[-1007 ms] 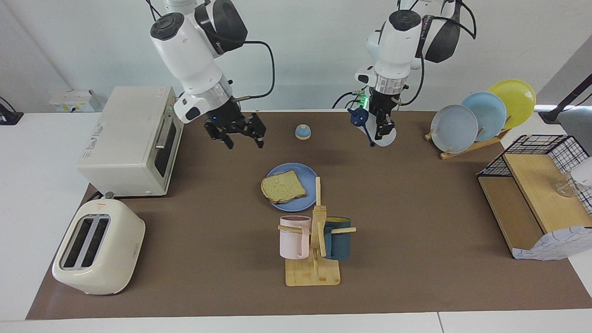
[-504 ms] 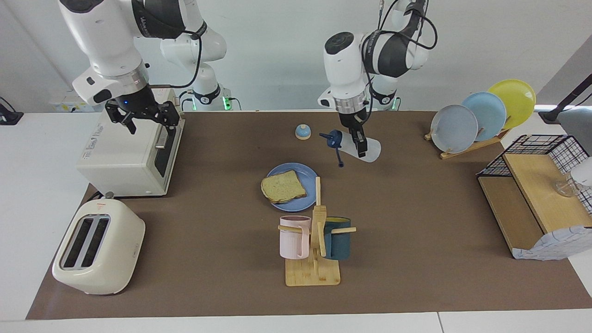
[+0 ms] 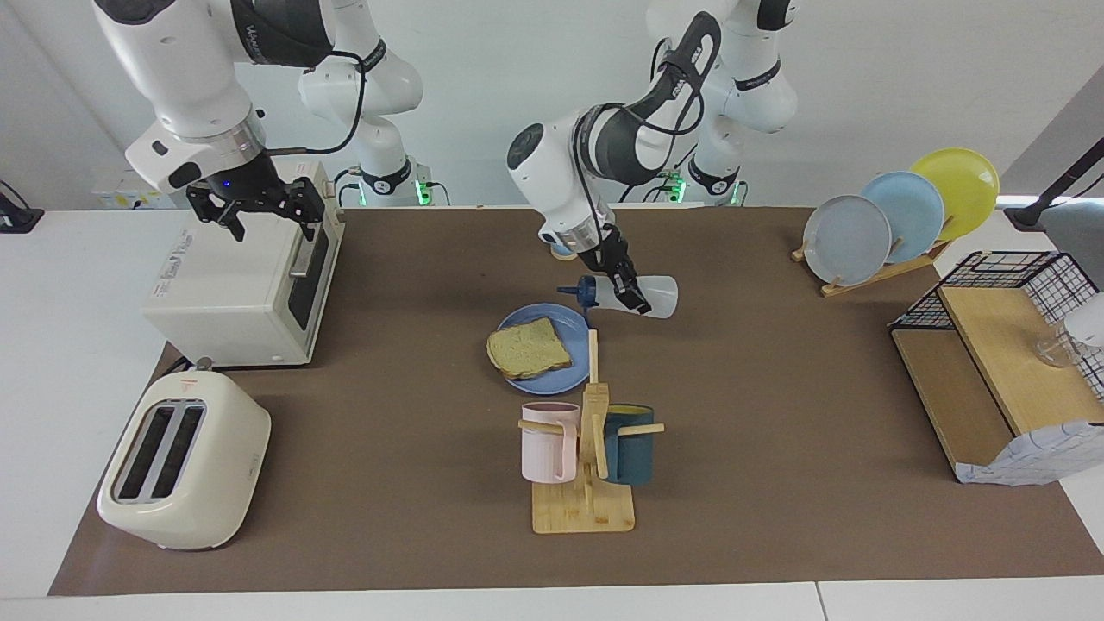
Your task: Put bread on plate and add seasoning
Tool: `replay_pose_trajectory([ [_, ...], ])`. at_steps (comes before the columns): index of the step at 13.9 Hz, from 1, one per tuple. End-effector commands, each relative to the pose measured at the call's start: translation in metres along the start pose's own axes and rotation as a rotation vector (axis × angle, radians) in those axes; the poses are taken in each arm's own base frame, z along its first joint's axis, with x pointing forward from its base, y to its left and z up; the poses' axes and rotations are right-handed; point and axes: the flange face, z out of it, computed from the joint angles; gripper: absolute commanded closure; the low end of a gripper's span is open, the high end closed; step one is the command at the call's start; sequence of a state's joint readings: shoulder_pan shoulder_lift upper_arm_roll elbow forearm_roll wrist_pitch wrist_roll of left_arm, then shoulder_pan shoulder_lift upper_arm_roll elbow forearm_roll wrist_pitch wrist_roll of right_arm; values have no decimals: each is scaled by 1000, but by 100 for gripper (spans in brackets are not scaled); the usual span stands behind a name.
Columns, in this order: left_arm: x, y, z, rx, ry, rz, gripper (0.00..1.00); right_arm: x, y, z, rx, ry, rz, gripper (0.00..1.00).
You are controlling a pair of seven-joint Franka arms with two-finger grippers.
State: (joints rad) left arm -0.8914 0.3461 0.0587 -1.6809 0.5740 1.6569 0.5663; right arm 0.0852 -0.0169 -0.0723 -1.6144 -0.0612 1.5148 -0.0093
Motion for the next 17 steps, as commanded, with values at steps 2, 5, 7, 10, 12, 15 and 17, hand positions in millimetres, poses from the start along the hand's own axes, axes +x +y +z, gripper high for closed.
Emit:
replay_pose_trajectory([
  [2, 26, 9, 3, 61, -156, -15, 100, -4, 11, 3, 21, 16, -1, 0],
  [5, 25, 13, 0, 107, -230, -2, 100, -4, 17, 1, 19, 22, -1, 0],
  [7, 26, 14, 2, 125, -267, 6, 100, -4, 15, 3, 22, 13, -51, 0],
  [10, 84, 25, 37, 129, -485, 37, 100, -5, 17, 3, 21, 12, -62, 0],
  [12, 89, 19, 37, 140, -611, -5, 100, -4, 15, 4, 22, 9, -62, 0],
  [15, 86, 12, 42, 233, -722, -17, 100, -4, 19, 4, 23, 10, -56, 0],
  [17, 93, 15, 46, 270, -738, -4, 100, -3, 20, 5, 23, 8, -55, 0],
])
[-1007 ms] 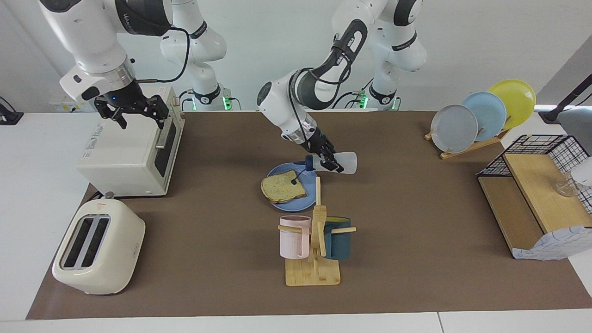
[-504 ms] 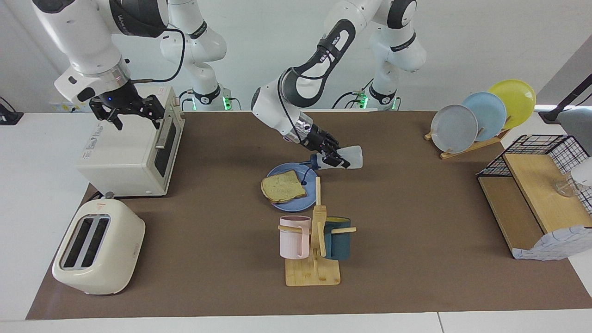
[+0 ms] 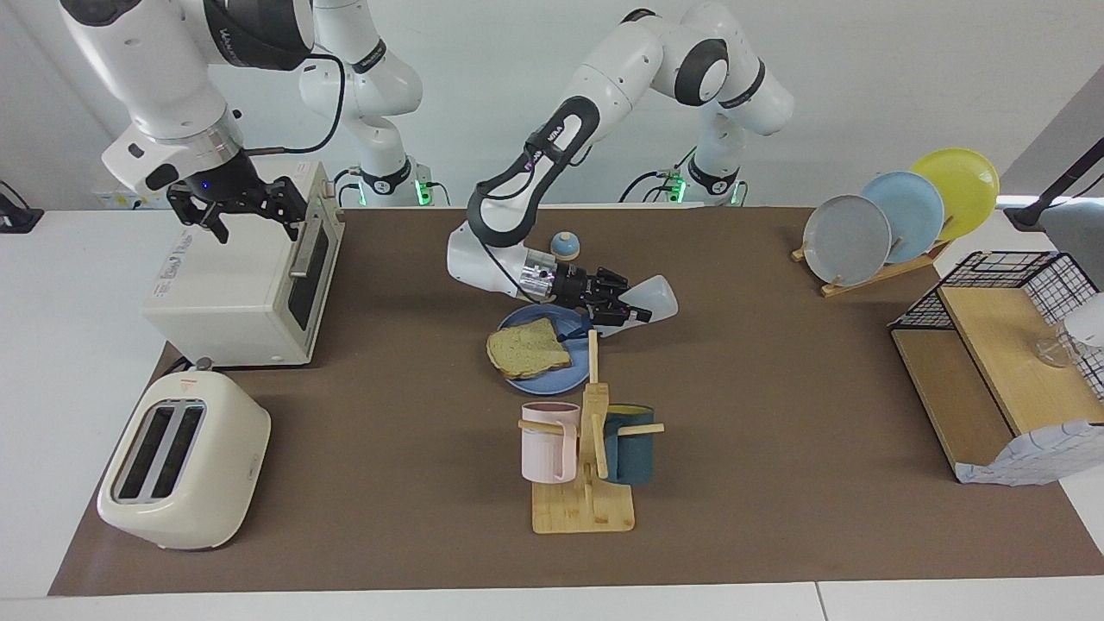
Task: Put bread on plate and add seasoning
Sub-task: 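Tilt the bottle over the toast with the left gripper and shake it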
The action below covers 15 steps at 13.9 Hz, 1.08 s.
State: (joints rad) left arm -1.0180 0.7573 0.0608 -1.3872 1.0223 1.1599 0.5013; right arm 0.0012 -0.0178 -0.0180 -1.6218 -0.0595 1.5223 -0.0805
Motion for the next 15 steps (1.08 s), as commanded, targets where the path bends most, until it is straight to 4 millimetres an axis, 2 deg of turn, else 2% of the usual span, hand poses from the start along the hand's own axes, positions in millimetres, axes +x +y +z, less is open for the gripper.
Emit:
replay_pose_trajectory([
  [1, -4, -5, -9, 69, -58, -30, 100, -2, 5, 2, 20, 9, -13, 0],
  [3, 8, 9, -10, 172, -87, 1, 100, 0, 9, 4, 25, 14, -8, 0],
  [7, 7, 33, -37, 287, -64, 26, 100, 0, 9, 2, 23, 19, -8, 0],
  [9, 9, 31, -37, 299, -52, 26, 100, 1, 10, 0, 23, 29, -5, 0],
  [11, 16, 22, -24, 347, -53, 33, 100, 3, 11, -3, 21, 17, -1, 0],
  [14, 19, -8, 14, 349, -77, 18, 100, 4, 4, -5, 19, 9, -13, 0],
  [15, 20, -9, 16, 352, -80, 17, 100, 3, 1, -6, 18, 8, -19, 0],
])
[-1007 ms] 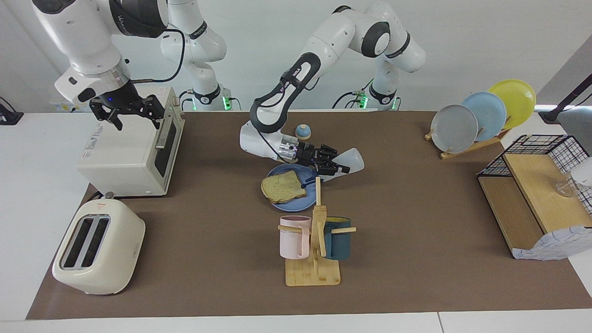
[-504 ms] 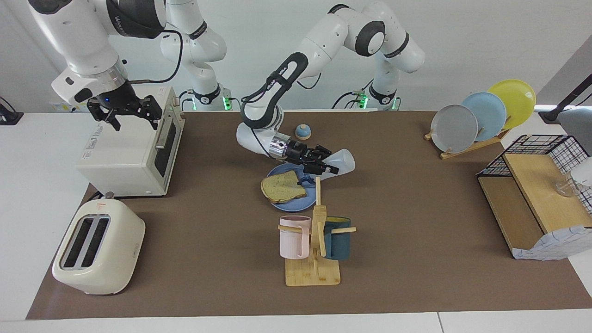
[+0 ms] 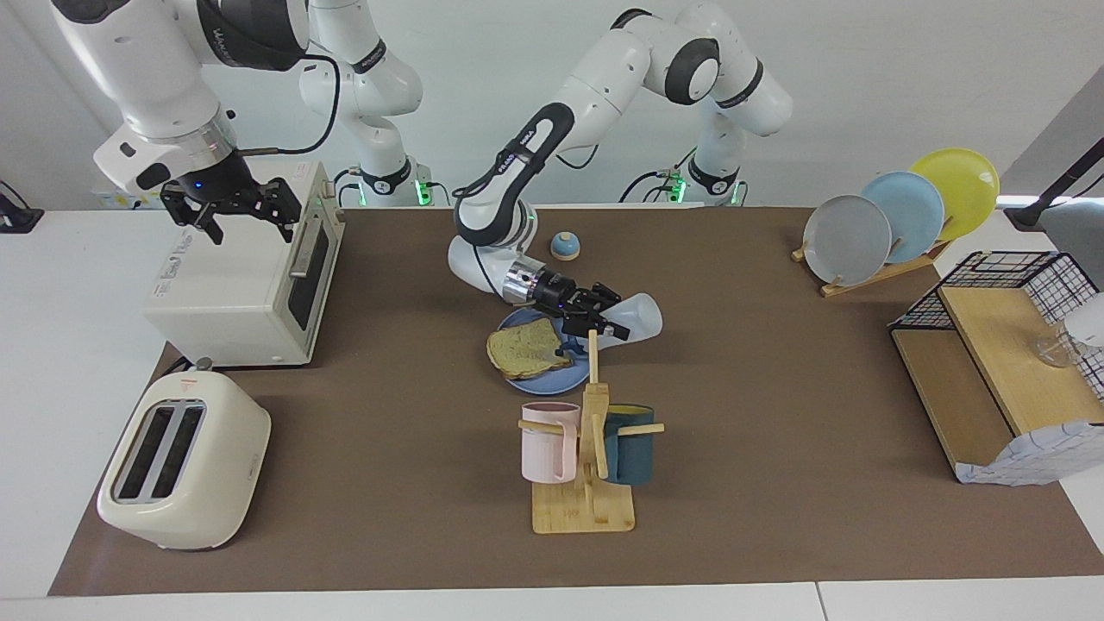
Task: Put bread on plate and add seasoning
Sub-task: 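Tilt the bottle over the toast with the left gripper and shake it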
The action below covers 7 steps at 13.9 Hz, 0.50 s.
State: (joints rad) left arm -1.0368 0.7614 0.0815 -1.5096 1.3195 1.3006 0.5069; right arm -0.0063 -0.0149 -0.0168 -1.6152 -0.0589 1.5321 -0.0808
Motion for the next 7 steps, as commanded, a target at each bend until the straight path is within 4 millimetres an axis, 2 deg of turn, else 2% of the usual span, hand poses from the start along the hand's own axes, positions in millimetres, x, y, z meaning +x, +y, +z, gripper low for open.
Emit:
replay_pose_trajectory([
  [1, -7, -1, 11, 23, 5, 6, 100, 1, -2, -3, 22, -14, -24, 0],
  [3, -12, 1, -7, 30, 13, 2, 100, 0, -3, -2, 24, -25, -26, 0],
  [6, -23, 19, -63, 53, 42, 8, 100, -2, -4, 0, 26, -43, -28, 0],
  [7, -25, 22, -72, 60, 47, 7, 100, -4, -4, 1, 26, -48, -26, 0],
])
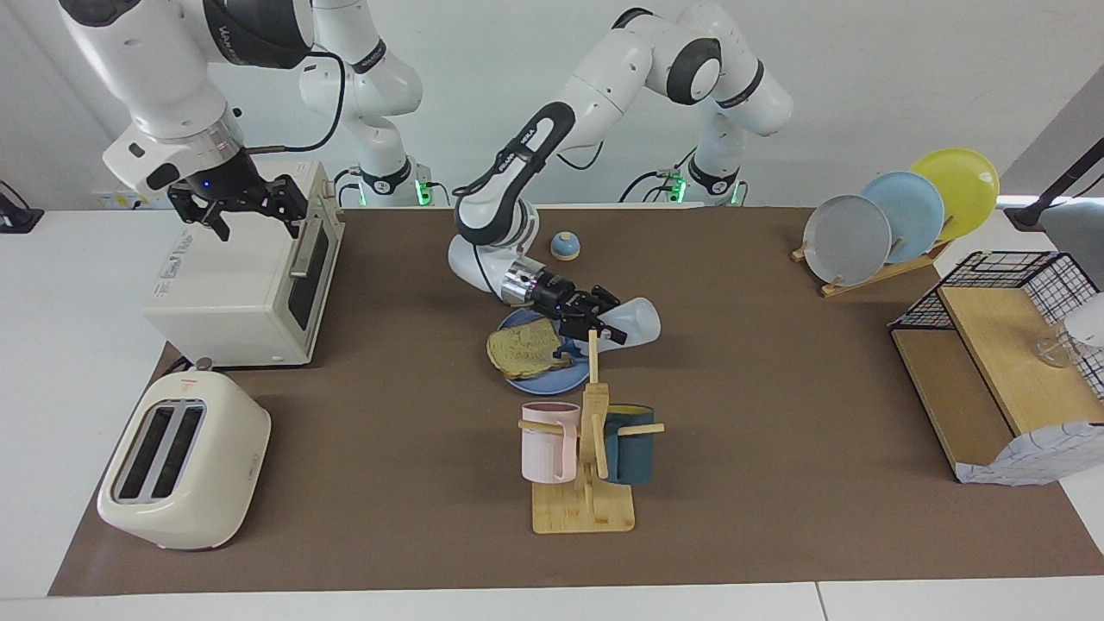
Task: Put bread on plate and add seasoning
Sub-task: 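Tilt the bottle over the toast with the left gripper and shake it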
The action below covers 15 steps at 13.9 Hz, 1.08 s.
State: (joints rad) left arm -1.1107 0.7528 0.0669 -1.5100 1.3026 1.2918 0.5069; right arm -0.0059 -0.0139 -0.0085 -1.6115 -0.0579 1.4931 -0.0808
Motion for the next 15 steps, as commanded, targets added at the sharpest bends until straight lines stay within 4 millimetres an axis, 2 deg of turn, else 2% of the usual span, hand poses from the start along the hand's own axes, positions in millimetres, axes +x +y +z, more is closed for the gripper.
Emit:
replay_pose_trajectory([
  [1, -16, 8, -20, 4, 8, 6, 100, -2, 4, 0, 24, -17, -14, 0],
  [3, -12, 6, -11, 1, 11, 6, 100, -2, 5, 0, 24, -18, -12, 0],
  [4, -11, 3, 0, -9, 7, 4, 100, -3, 5, 0, 24, -18, -12, 0],
  [7, 3, -7, 53, -46, 18, 11, 100, -3, 5, 1, 25, -23, -12, 0],
  [8, 3, -9, 64, -49, 8, 8, 100, -3, 4, 1, 25, -23, -14, 0],
  [10, 4, -9, 63, -47, 11, 10, 100, -3, 5, 1, 25, -23, -12, 0],
  [12, 1, -9, 49, -41, 18, 5, 100, -3, 5, 1, 25, -24, -11, 0],
  [14, -2, 0, 13, -19, 43, 11, 100, -3, 4, 1, 25, -24, -15, 0],
  [15, -3, 4, 6, -36, 53, 15, 100, -3, 5, 1, 25, -24, -14, 0],
])
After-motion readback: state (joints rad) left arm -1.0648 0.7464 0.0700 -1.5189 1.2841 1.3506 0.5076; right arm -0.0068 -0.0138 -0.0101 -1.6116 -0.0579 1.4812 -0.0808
